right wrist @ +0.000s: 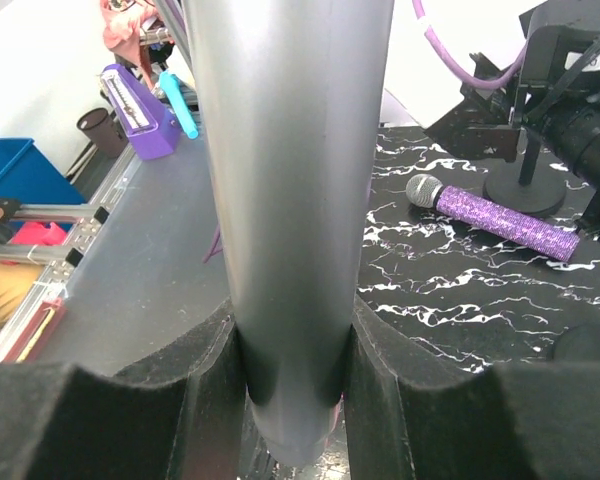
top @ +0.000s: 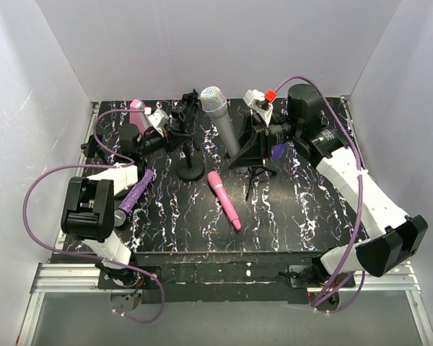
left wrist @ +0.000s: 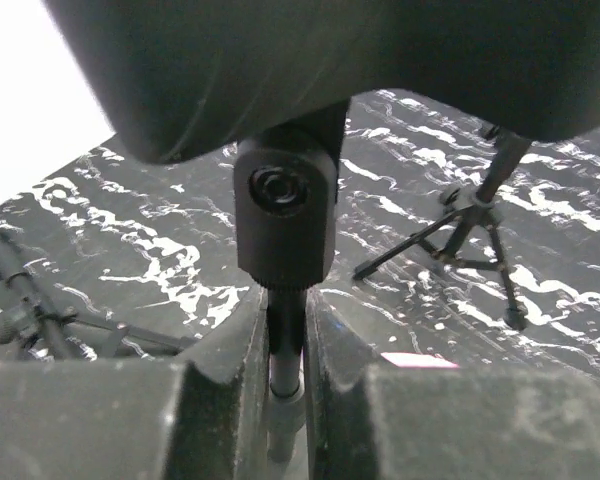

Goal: Attach the microphones to the stand

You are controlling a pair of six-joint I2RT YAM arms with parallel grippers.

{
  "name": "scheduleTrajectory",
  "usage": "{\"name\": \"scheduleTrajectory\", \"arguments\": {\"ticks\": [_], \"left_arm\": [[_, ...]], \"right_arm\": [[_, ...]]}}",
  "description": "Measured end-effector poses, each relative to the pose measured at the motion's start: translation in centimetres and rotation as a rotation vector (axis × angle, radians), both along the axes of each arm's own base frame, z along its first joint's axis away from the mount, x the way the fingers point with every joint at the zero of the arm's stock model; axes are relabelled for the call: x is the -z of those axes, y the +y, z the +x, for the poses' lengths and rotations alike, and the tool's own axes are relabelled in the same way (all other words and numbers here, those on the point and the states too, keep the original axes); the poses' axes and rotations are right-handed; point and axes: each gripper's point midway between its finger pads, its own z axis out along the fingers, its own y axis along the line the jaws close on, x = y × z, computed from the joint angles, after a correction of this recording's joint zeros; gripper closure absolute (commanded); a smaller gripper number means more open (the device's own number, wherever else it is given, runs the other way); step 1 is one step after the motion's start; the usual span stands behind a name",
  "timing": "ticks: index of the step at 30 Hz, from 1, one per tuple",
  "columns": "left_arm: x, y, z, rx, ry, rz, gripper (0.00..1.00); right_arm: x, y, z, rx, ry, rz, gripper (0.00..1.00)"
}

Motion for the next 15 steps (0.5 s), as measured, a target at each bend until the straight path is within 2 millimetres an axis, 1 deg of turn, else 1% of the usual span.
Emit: {"name": "scheduleTrajectory", "arguments": {"ticks": [2,3,6,8,11,12,13,15], "left_arm": [[-0.2,0.1,0.0,-0.031,-0.016,0.017,1.0],[-0.1,0.1,-0.4,-0.04,-0.019,0.028,1.0],[-0.3,0.2,-1.7,-0.106,-0.007,0.053,1.0],[-0.8,1.0,-2.9,-0.191,0.033,0.052,1.0],[-2.7,2.8,-4.0,-0.369,0.081,0.023,1.0],[-3.8,3.5,-4.4,-0.444,0.079,0.007,1.0],[-4.8,3.8,-5.0,-0.503,0.07,-0.01,1.0],[-6.7,3.4,-6.3,-0.574,0.042,-0.053,1.0]], "right_arm": [[0.3,0.0,0.0,0.0,0.008,-0.005,0.99],[0.4,0.0,0.0,0.0,0.011,-0.007,0.99],[0.5,0.0,0.0,0.001,0.013,-0.008,0.99],[0.4,0.0,0.0,0.001,0.011,-0.007,0.99],[0.6,-0.1,-0.2,0.001,0.014,-0.008,0.99],[0.7,-0.1,-0.2,0.001,0.018,-0.01,0.99],[0.7,-0.1,-0.2,0.002,0.019,-0.01,0.99],[0.7,-0.1,-0.2,0.002,0.025,-0.012,0.99]]}}
